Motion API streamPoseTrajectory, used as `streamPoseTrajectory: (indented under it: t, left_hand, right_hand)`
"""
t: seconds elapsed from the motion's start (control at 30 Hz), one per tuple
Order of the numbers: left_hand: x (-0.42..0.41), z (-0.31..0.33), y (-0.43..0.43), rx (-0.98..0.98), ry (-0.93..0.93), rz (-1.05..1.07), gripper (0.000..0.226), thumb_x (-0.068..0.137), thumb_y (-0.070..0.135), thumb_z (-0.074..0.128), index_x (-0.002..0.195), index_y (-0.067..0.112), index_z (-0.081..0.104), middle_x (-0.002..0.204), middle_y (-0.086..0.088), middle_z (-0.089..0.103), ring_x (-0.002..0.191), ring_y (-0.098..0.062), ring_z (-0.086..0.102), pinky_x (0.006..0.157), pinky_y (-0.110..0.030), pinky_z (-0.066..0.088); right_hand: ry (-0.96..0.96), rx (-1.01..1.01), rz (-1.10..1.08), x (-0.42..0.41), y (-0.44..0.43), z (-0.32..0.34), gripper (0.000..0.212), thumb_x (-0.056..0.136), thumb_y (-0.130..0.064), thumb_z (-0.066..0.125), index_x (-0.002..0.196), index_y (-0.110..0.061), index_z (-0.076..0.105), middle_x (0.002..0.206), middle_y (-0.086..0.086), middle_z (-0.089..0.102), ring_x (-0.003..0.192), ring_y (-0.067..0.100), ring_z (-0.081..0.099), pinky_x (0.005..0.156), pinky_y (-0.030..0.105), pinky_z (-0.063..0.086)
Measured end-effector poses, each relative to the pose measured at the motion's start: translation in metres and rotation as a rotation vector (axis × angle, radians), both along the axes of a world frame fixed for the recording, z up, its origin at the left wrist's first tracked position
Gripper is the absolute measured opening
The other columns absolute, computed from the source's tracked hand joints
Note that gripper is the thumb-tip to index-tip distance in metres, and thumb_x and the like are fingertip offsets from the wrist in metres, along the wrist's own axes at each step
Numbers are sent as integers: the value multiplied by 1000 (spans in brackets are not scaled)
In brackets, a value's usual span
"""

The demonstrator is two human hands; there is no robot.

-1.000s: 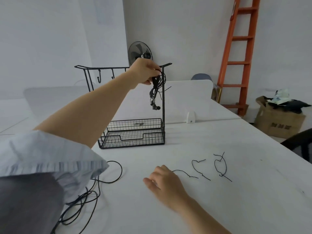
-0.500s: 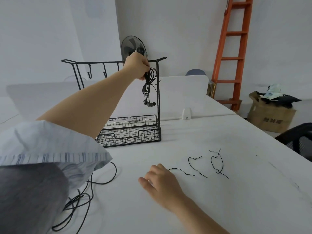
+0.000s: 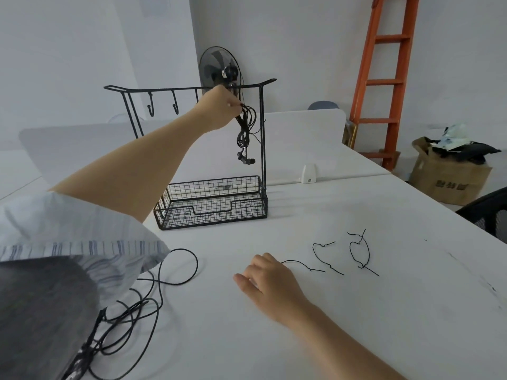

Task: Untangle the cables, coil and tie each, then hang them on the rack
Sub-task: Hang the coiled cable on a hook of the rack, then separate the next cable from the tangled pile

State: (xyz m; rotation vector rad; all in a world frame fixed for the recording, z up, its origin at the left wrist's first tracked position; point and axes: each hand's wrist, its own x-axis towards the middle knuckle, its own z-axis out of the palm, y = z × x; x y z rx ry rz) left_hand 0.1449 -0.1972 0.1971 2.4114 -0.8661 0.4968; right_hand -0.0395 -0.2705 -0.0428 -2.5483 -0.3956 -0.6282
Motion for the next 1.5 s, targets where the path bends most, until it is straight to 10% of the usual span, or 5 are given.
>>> streamPoseTrajectory:
  t: [0.37,0.63,1.03,1.27,1.5]
  left_hand:
    - [-135,-122,139,176,256,40,21,92,24,55,106,16,68,107,5,63,101,-16,56,84,-21,40]
    - [-188,-201,192,523,294,382,68,82,66,28,142,35,27,142,13,37,131,-13,36,102,-29,28]
    - [-188,-190,217,290,42,373,52,67,39,79,111,19,62,104,-5,61,93,-32,61,64,-36,49]
    - [-186,-193,217,270,195,380,67,87,59,45,144,30,24,147,7,31,136,-18,27,107,-34,23]
    - [-183,-191,227,181,132,470,70,85,57,50,144,29,24,143,3,37,132,-20,34,104,-36,29]
  right_hand:
    - [-189,-161,-25,-3,12,0,27,80,-29,46,65,-16,64,72,-5,59,74,11,41,52,23,47]
    - [367,-291,163,-7,83,18,55,96,-27,31,147,-13,15,157,-2,6,142,12,10,114,29,13]
    - [264,-677,-350,8,78,64,44,94,-14,36,136,-7,26,110,13,63,99,30,61,66,30,31]
    - [62,-956,-592,8,66,161,34,85,-6,49,116,-15,58,109,4,58,104,25,54,70,27,33]
    - [-235,306,-487,5,72,255,18,97,-19,35,99,-7,49,88,10,52,78,24,53,66,34,42]
